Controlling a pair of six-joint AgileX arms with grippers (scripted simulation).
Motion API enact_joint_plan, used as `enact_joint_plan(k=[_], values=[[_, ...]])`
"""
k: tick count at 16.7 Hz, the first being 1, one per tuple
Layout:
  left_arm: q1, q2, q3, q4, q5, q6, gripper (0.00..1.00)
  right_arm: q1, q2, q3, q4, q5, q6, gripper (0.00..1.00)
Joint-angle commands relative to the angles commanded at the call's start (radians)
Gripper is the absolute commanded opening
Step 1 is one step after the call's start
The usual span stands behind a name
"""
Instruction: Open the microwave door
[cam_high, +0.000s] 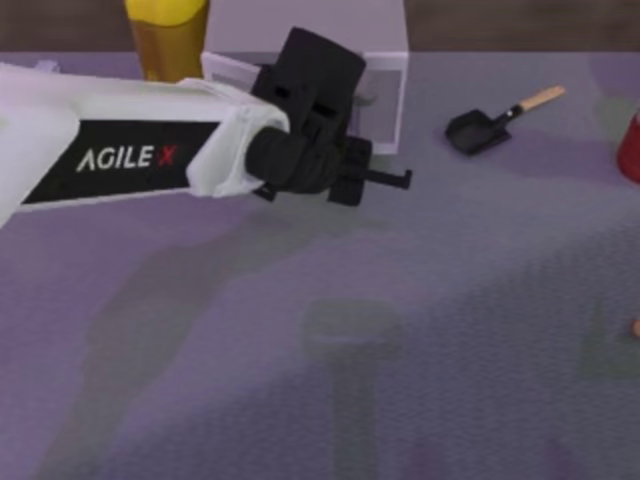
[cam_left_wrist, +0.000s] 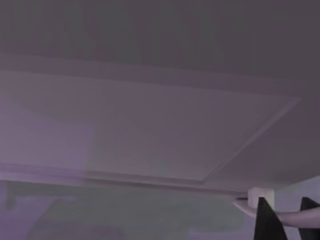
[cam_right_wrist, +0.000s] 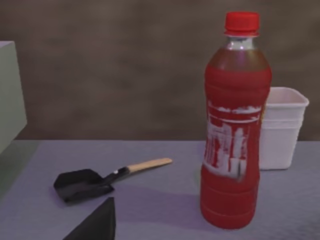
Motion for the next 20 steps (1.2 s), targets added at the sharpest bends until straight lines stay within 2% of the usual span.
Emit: enact_joint_plan(k=[9, 20], values=[[0.012, -0.026, -0.04, 0.02, 0.036, 0.042, 0.0, 0.0, 0.0, 0.0, 0.0, 0.0, 0.0, 1.0], [0.012, -0.027, -0.041, 0.02, 0.037, 0.044, 0.0, 0.0, 0.0, 0.0, 0.0, 0.0, 0.0, 1.0]])
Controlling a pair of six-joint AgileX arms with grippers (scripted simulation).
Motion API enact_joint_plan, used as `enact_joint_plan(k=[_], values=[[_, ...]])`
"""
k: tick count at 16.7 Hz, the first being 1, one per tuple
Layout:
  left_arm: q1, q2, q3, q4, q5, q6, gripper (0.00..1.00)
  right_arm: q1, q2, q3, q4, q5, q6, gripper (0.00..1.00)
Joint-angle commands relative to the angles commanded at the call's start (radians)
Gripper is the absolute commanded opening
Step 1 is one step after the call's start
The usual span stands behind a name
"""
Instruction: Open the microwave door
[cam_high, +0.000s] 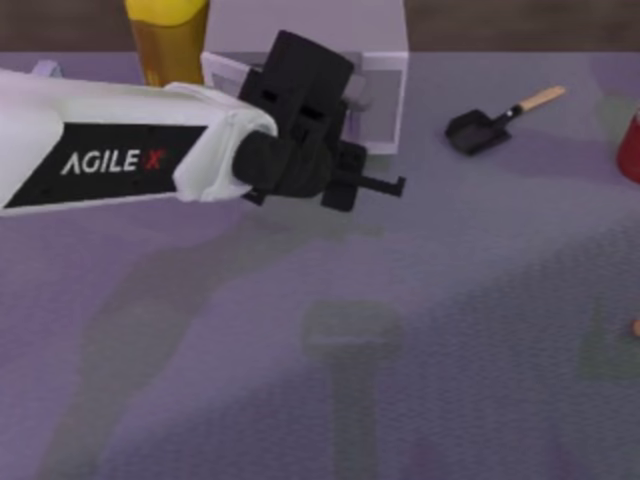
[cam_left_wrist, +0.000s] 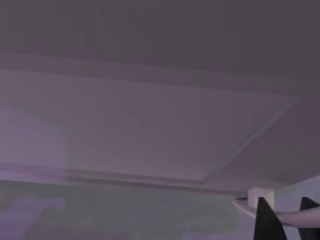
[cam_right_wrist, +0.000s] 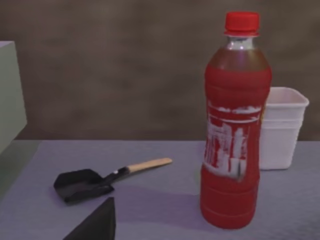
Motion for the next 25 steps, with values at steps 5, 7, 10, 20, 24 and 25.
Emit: enact_joint_plan(k=[5, 7, 10, 20, 24, 25], values=[[0.0, 0.0, 0.0, 0.0, 0.0, 0.0, 0.0, 0.0, 0.0, 0.0, 0.0, 0.0, 0.0, 1.0], [0.0, 0.0, 0.0, 0.0, 0.0, 0.0, 0.0, 0.0, 0.0, 0.0, 0.0, 0.0, 0.0, 1.0], [0.0, 0.0, 0.0, 0.0, 0.0, 0.0, 0.0, 0.0, 0.0, 0.0, 0.0, 0.0, 0.0, 1.0], [0.014, -0.026, -0.039, 0.018, 0.039, 0.045, 0.0, 0.0, 0.0, 0.0, 0.0, 0.0, 0.0, 1.0], [0.014, -0.027, -0.04, 0.018, 0.039, 0.046, 0.0, 0.0, 0.0, 0.0, 0.0, 0.0, 0.0, 1.0], [0.014, -0.027, -0.04, 0.018, 0.039, 0.046, 0.0, 0.0, 0.0, 0.0, 0.0, 0.0, 0.0, 1.0]])
